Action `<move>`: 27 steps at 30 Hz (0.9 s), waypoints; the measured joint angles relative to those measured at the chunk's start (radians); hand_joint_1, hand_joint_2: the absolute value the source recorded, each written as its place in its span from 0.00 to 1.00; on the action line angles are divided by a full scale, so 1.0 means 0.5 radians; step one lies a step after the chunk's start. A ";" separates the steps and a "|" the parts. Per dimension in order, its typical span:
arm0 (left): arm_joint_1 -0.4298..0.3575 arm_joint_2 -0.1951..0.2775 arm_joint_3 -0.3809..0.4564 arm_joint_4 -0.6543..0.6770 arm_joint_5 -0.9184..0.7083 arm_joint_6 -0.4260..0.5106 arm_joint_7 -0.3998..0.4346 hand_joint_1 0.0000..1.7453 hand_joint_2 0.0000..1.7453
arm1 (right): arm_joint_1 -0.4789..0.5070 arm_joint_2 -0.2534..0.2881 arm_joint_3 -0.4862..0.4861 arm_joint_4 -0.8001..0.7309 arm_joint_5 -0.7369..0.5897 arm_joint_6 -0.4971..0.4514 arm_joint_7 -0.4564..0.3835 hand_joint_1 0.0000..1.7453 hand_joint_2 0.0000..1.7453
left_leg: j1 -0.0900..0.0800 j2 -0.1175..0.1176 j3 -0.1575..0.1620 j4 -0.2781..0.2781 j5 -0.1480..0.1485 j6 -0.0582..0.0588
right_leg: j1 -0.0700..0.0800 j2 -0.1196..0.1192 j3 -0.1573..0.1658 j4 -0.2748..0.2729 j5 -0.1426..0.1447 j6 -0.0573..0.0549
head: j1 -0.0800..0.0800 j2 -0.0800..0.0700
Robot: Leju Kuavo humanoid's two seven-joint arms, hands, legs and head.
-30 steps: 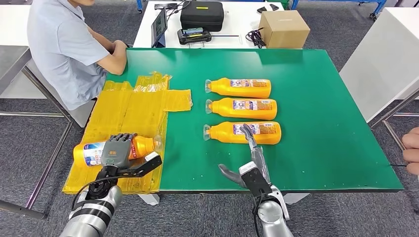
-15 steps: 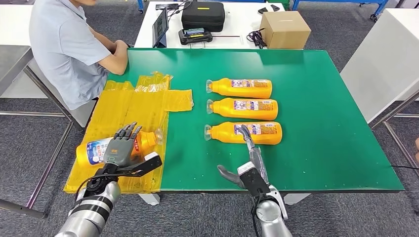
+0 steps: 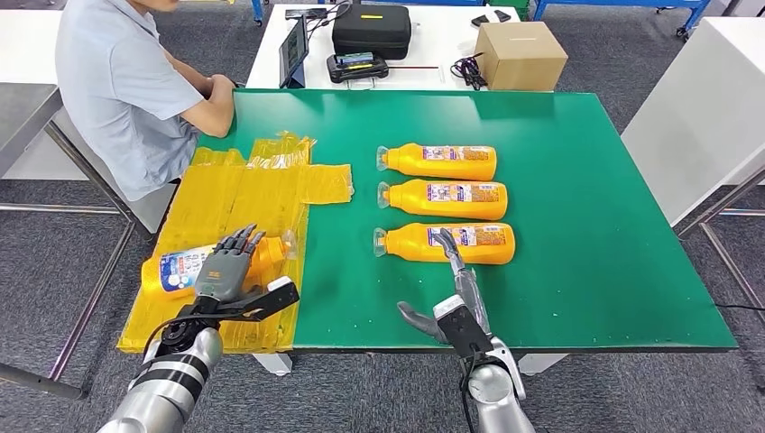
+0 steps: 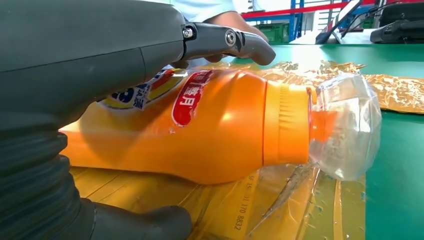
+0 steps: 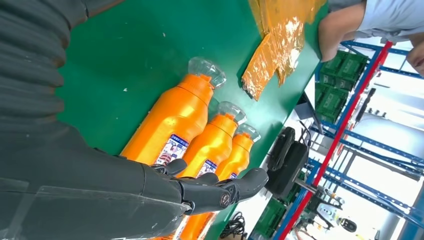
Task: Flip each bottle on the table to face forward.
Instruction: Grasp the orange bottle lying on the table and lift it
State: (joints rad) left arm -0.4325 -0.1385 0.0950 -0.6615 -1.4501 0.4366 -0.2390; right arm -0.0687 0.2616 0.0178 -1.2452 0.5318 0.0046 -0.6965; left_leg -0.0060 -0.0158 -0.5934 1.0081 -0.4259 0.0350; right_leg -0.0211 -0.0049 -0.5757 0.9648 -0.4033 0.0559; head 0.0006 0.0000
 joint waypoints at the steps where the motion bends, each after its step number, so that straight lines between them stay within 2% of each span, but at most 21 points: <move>1: 0.001 0.000 -0.004 0.002 0.002 0.008 -0.002 0.00 1.00 | -0.001 0.000 0.000 0.003 0.000 -0.001 0.000 0.00 1.00 | 0.000 0.000 0.000 0.000 0.000 0.000 | 0.000 0.000 0.000 0.000 0.000 0.000 | 0.000 0.000; 5: 0.017 -0.006 -0.024 -0.006 0.037 0.068 -0.037 0.00 1.00 | 0.000 -0.001 -0.002 0.007 0.002 -0.005 0.000 0.00 1.00 | 0.000 0.000 0.000 0.000 0.000 0.000 | 0.000 0.000 -0.001 0.000 0.000 0.000 | 0.000 0.000; 8: 0.106 -0.057 -0.060 -0.130 0.139 0.138 -0.123 0.00 1.00 | 0.012 0.002 -0.006 -0.005 0.010 -0.030 0.010 0.00 1.00 | -0.001 0.000 -0.003 0.001 0.000 0.000 | 0.000 0.000 -0.004 0.000 0.000 0.000 | 0.000 0.000; 10: 0.219 -0.132 -0.096 -0.331 0.304 0.110 -0.196 0.00 1.00 | 0.030 0.009 -0.011 -0.040 0.008 -0.043 0.037 0.00 1.00 | -0.001 0.001 -0.009 0.001 0.000 0.000 | 0.000 0.001 -0.010 0.000 0.001 0.001 | 0.001 0.000; 14: 0.462 -0.287 -0.207 -0.877 0.825 -0.065 -0.339 0.00 1.00 | 0.092 0.055 -0.043 -0.168 -0.102 -0.008 0.064 0.00 1.00 | -0.002 0.004 -0.018 0.002 -0.001 0.001 | -0.001 0.002 -0.019 -0.001 0.001 0.001 | 0.000 0.000; 18: 0.653 -0.372 -0.355 -1.311 1.105 -0.137 -0.424 0.00 1.00 | 0.139 0.109 -0.094 -0.323 -0.182 0.000 0.063 0.00 0.00 | -0.001 0.006 -0.023 0.002 -0.004 0.000 | 0.000 0.002 -0.026 -0.001 0.000 0.001 | 0.000 0.000; 25: 0.803 -0.410 -0.494 -1.698 1.188 -0.127 -0.471 0.00 1.00 | 0.146 0.164 -0.121 -0.408 -0.258 -0.005 0.317 0.00 0.00 | 0.002 0.009 -0.025 0.001 -0.003 0.000 | 0.002 0.003 -0.029 0.000 0.000 0.001 | 0.000 0.000; 27: 0.823 -0.411 -0.505 -1.762 1.196 -0.125 -0.476 0.00 1.00 | 0.144 0.176 -0.116 -0.407 -0.261 -0.021 0.355 0.00 0.50 | 0.002 0.009 -0.025 0.001 -0.003 0.000 | 0.002 0.002 -0.029 0.000 0.000 0.001 | 0.000 0.000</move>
State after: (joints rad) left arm -0.0209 -0.3438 -0.1576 -1.5425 -0.8520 0.3743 -0.4769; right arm 0.0031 0.3494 -0.0401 -1.4488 0.4010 -0.0057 -0.5190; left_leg -0.0052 -0.0111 -0.6059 1.0084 -0.4273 0.0349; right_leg -0.0202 -0.0036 -0.5901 0.9646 -0.4031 0.0562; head 0.0004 0.0000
